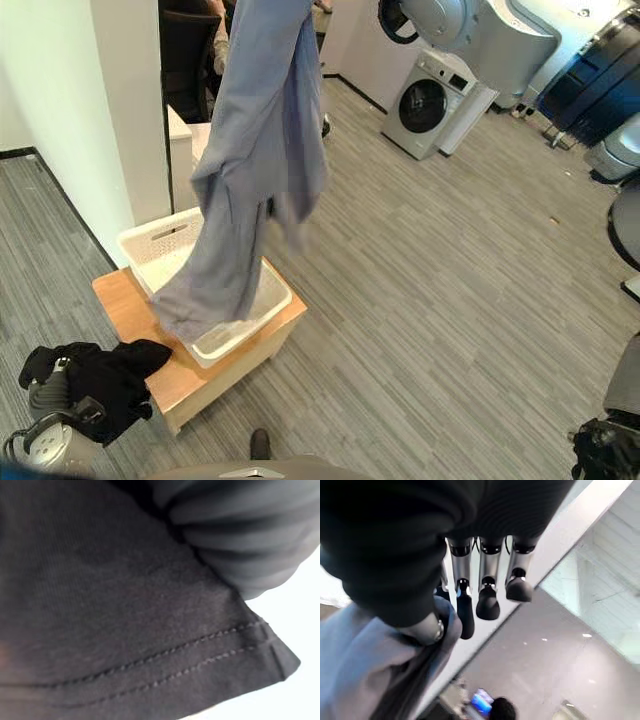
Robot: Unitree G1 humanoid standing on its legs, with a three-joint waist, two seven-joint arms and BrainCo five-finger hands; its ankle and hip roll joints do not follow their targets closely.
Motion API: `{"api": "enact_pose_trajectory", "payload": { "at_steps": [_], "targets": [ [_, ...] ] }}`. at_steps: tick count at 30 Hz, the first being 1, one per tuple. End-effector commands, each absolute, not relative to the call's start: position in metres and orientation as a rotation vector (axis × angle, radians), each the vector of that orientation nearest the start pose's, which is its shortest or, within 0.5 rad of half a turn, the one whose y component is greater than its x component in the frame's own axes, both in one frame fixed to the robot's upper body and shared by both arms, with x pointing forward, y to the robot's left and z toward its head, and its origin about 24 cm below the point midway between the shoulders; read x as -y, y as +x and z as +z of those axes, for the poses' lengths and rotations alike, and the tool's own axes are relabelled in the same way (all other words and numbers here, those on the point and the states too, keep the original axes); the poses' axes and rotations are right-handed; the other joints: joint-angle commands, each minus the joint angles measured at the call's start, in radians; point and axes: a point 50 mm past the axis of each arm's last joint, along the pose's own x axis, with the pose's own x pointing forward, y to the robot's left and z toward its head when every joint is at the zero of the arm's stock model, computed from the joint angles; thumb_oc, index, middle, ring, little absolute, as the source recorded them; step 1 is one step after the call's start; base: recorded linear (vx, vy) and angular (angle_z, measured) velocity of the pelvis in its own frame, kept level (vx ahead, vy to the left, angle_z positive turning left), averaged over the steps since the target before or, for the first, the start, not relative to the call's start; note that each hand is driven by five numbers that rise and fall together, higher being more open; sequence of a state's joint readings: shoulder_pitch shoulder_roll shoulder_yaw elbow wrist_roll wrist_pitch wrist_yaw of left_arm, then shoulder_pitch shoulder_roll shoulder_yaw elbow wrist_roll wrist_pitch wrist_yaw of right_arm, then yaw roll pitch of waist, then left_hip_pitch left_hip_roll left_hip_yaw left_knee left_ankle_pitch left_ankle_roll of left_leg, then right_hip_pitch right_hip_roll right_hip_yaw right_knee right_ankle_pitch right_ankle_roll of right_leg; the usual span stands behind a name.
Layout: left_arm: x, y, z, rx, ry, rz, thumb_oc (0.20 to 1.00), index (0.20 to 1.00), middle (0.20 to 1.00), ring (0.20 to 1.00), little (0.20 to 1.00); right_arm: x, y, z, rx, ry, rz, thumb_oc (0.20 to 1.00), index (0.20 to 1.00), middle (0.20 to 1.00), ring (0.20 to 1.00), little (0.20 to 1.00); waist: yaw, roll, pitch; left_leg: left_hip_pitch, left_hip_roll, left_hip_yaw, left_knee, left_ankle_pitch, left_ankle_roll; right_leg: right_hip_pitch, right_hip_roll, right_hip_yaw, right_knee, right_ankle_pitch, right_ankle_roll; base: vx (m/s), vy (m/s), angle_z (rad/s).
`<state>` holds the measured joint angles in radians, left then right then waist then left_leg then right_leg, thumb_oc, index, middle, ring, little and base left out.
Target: Pick up bed clothes into laundry basket.
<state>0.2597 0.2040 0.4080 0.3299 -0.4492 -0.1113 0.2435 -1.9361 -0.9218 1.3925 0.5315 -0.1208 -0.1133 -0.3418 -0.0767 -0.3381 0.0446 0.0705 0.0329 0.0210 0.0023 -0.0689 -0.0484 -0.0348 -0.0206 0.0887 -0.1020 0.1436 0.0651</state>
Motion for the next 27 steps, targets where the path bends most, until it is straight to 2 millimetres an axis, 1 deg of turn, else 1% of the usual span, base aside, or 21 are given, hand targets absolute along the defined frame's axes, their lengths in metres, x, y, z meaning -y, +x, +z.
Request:
{"api": "enact_pose_trajectory", "payload": {
  "at_steps": [1, 6, 7, 8, 9, 10, 11, 12, 13, 14, 15, 17, 18, 19, 20, 21, 22, 23, 24, 26, 27],
  "targets": [
    [-0.329, 0.146, 0.004, -0.117, -0.070, 0.790, 0.200, 0.200, 0.200, 0.200, 0.200, 0.143, 0.301, 0.513, 1.129, -1.681, -0.552, 0.200, 0.200, 0.200, 0.200, 0.200, -0.004, -0.048, -0.008, -0.029, -0.006, -0.049, -0.090, 0.041, 0.032, 0.062, -0.076, 0.007, 0.019, 0.004, 0.036, 0.00, 0.000, 0.00],
    [-0.329, 0.146, 0.003, -0.117, -0.076, 0.806, 0.200, 0.200, 0.200, 0.200, 0.200, 0.145, 0.304, 0.516, 1.103, -1.684, -0.588, 0.200, 0.200, 0.200, 0.200, 0.200, -0.007, -0.048, -0.005, -0.032, -0.007, -0.055, -0.090, 0.045, 0.032, 0.062, -0.078, 0.001, 0.019, 0.004, 0.035, -0.01, 0.000, 0.03],
    [-0.323, 0.150, 0.002, -0.112, -0.092, 0.791, 0.200, 0.200, 0.200, 0.200, 0.200, 0.145, 0.304, 0.515, 1.110, -1.655, -0.580, 0.200, 0.200, 0.200, 0.200, 0.200, 0.009, -0.025, 0.009, -0.039, -0.008, -0.057, -0.090, 0.048, 0.031, 0.058, -0.079, -0.002, 0.019, 0.004, 0.036, -0.03, -0.002, 0.08],
    [-0.317, 0.153, 0.000, -0.116, -0.111, 0.777, 0.200, 0.200, 0.200, 0.200, 0.200, 0.150, 0.307, 0.511, 1.091, -1.647, -0.572, 0.200, 0.200, 0.200, 0.200, 0.200, 0.024, -0.007, 0.020, -0.042, -0.008, -0.058, -0.090, 0.050, 0.031, 0.055, -0.080, -0.004, 0.019, 0.005, 0.036, -0.03, -0.005, 0.08],
    [-0.314, 0.156, -0.001, -0.116, -0.115, 0.768, 0.200, 0.200, 0.200, 0.200, 0.200, 0.155, 0.310, 0.508, 1.072, -1.651, -0.573, 0.200, 0.200, 0.200, 0.200, 0.200, 0.036, -0.002, 0.027, -0.041, -0.008, -0.058, -0.090, 0.050, 0.032, 0.056, -0.079, -0.004, 0.020, 0.006, 0.036, -0.04, -0.005, 0.08],
    [-0.308, 0.161, -0.001, -0.113, -0.135, 0.745, 0.200, 0.200, 0.200, 0.200, 0.200, 0.168, 0.320, 0.494, 0.997, -1.681, -0.558, 0.200, 0.200, 0.200, 0.200, 0.200, 0.060, 0.010, 0.043, -0.044, -0.009, -0.061, -0.090, 0.052, 0.032, 0.052, -0.080, -0.005, 0.021, 0.007, 0.036, -0.06, -0.004, 0.07],
    [-0.298, 0.167, -0.003, -0.115, -0.162, 0.710, 0.200, 0.200, 0.200, 0.200, 0.200, 0.185, 0.330, 0.476, 0.909, -1.708, -0.533, 0.200, 0.200, 0.200, 0.200, 0.200, 0.089, 0.035, 0.066, -0.049, -0.010, -0.060, -0.090, 0.056, 0.032, 0.047, -0.081, -0.008, 0.024, 0.010, 0.036, -0.07, -0.004, 0.05],
    [-0.290, 0.169, -0.007, -0.128, -0.184, 0.695, 0.200, 0.200, 0.200, 0.200, 0.200, 0.190, 0.335, 0.466, 0.872, -1.712, -0.512, 0.200, 0.200, 0.200, 0.200, 0.200, 0.107, 0.059, 0.081, -0.051, -0.011, -0.060, -0.090, 0.057, 0.032, 0.045, -0.082, -0.008, 0.024, 0.012, 0.036, -0.05, -0.002, 0.04],
    [-0.290, 0.169, -0.007, -0.129, -0.183, 0.693, 0.200, 0.200, 0.200, 0.200, 0.200, 0.191, 0.335, 0.465, 0.870, -1.713, -0.513, 0.200, 0.200, 0.200, 0.200, 0.200, 0.110, 0.060, 0.082, -0.050, -0.011, -0.059, -0.090, 0.057, 0.032, 0.046, -0.082, -0.007, 0.024, 0.012, 0.036, 0.00, 0.000, 0.00],
    [-0.283, 0.171, -0.009, -0.134, -0.201, 0.678, 0.200, 0.200, 0.200, 0.200, 0.200, 0.192, 0.343, 0.448, 0.828, -1.740, -0.451, 0.200, 0.200, 0.200, 0.200, 0.200, 0.128, 0.090, 0.097, -0.055, -0.013, -0.061, -0.090, 0.059, 0.031, 0.041, -0.083, -0.010, 0.022, 0.013, 0.036, 0.00, 0.000, 0.00],
    [-0.282, 0.172, -0.009, -0.134, -0.203, 0.675, 0.200, 0.200, 0.200, 0.200, 0.200, 0.193, 0.342, 0.449, 0.826, -1.738, -0.455, 0.200, 0.200, 0.200, 0.200, 0.200, 0.133, 0.097, 0.099, -0.056, -0.013, -0.061, -0.090, 0.059, 0.031, 0.041, -0.083, -0.011, 0.022, 0.013, 0.035, 0.00, 0.000, 0.00],
    [-0.276, 0.174, -0.010, -0.138, -0.222, 0.666, 0.200, 0.200, 0.200, 0.200, 0.200, 0.194, 0.347, 0.441, 0.798, -1.735, -0.434, 0.200, 0.200, 0.200, 0.200, 0.200, 0.146, 0.129, 0.111, -0.061, -0.013, -0.062, -0.090, 0.062, 0.031, 0.038, -0.084, -0.012, 0.021, 0.014, 0.034, -0.02, -0.002, -0.07],
    [-0.268, 0.177, -0.011, -0.134, -0.248, 0.646, 0.200, 0.200, 0.200, 0.200, 0.200, 0.196, 0.355, 0.429, 0.751, -1.729, -0.401, 0.200, 0.200, 0.200, 0.200, 0.200, 0.159, 0.162, 0.124, -0.065, -0.015, -0.063, -0.090, 0.064, 0.031, 0.034, -0.084, -0.013, 0.020, 0.015, 0.034, -0.02, -0.005, -0.05],
    [-0.264, 0.178, -0.011, -0.133, -0.258, 0.637, 0.200, 0.200, 0.200, 0.200, 0.200, 0.196, 0.358, 0.424, 0.731, -1.734, -0.386, 0.200, 0.200, 0.200, 0.200, 0.200, 0.165, 0.174, 0.129, -0.065, -0.015, -0.063, -0.090, 0.065, 0.031, 0.033, -0.084, -0.013, 0.019, 0.016, 0.034, 0.00, 0.000, 0.00],
    [-0.258, 0.180, -0.011, -0.133, -0.285, 0.623, 0.200, 0.200, 0.200, 0.200, 0.200, 0.196, 0.364, 0.413, 0.693, -1.743, -0.353, 0.200, 0.200, 0.200, 0.200, 0.200, 0.175, 0.197, 0.136, -0.072, -0.017, -0.066, -0.090, 0.067, 0.031, 0.030, -0.085, -0.015, 0.017, 0.017, 0.033, 0.00, 0.000, 0.00],
    [-0.254, 0.180, -0.012, -0.135, -0.295, 0.616, 0.200, 0.200, 0.200, 0.200, 0.200, 0.193, 0.368, 0.406, 0.674, -1.751, -0.325, 0.200, 0.200, 0.200, 0.200, 0.200, 0.181, 0.211, 0.140, -0.076, -0.018, -0.067, -0.090, 0.069, 0.031, 0.027, -0.085, -0.016, 0.016, 0.017, 0.033, 0.00, 0.000, 0.00],
    [-0.251, 0.180, -0.013, -0.140, -0.306, 0.607, 0.200, 0.200, 0.200, 0.200, 0.200, 0.187, 0.372, 0.398, 0.666, -1.760, -0.286, 0.200, 0.200, 0.200, 0.200, 0.200, 0.186, 0.224, 0.144, -0.080, -0.018, -0.068, -0.090, 0.070, 0.030, 0.024, -0.084, -0.017, 0.016, 0.018, 0.033, -0.01, 0.004, -0.03],
    [-0.250, 0.180, -0.013, -0.141, -0.309, 0.605, 0.200, 0.200, 0.200, 0.200, 0.200, 0.185, 0.373, 0.397, 0.660, -1.762, -0.286, 0.200, 0.200, 0.200, 0.200, 0.200, 0.189, 0.234, 0.148, -0.085, -0.019, -0.070, -0.090, 0.071, 0.030, 0.021, -0.084, -0.017, 0.016, 0.018, 0.033, -0.01, 0.004, -0.03],
    [-0.248, 0.179, -0.016, -0.153, -0.322, 0.604, 0.200, 0.200, 0.200, 0.200, 0.200, 0.178, 0.378, 0.389, 0.650, -1.780, -0.252, 0.200, 0.200, 0.200, 0.200, 0.200, 0.196, 0.244, 0.152, -0.091, -0.019, -0.073, -0.090, 0.073, 0.030, 0.018, -0.084, -0.016, 0.016, 0.019, 0.032, 0.00, 0.000, 0.00],
    [-0.248, 0.179, -0.016, -0.157, -0.318, 0.601, 0.200, 0.200, 0.200, 0.200, 0.200, 0.165, 0.380, 0.383, 0.668, -1.787, -0.207, 0.200, 0.200, 0.200, 0.200, 0.200, 0.199, 0.248, 0.155, -0.099, -0.019, -0.075, -0.090, 0.075, 0.029, 0.012, -0.084, -0.016, 0.015, 0.019, 0.032, 0.00, 0.003, 0.03],
    [-0.248, 0.179, -0.017, -0.163, -0.322, 0.599, 0.200, 0.200, 0.200, 0.200, 0.200, 0.152, 0.383, 0.376, 0.689, -1.744, -0.162, 0.200, 0.200, 0.200, 0.200, 0.200, 0.202, 0.253, 0.156, -0.104, -0.020, -0.077, -0.090, 0.077, 0.030, 0.008, -0.083, -0.014, 0.015, 0.018, 0.031, 0.00, 0.000, 0.00]
  ]
}}
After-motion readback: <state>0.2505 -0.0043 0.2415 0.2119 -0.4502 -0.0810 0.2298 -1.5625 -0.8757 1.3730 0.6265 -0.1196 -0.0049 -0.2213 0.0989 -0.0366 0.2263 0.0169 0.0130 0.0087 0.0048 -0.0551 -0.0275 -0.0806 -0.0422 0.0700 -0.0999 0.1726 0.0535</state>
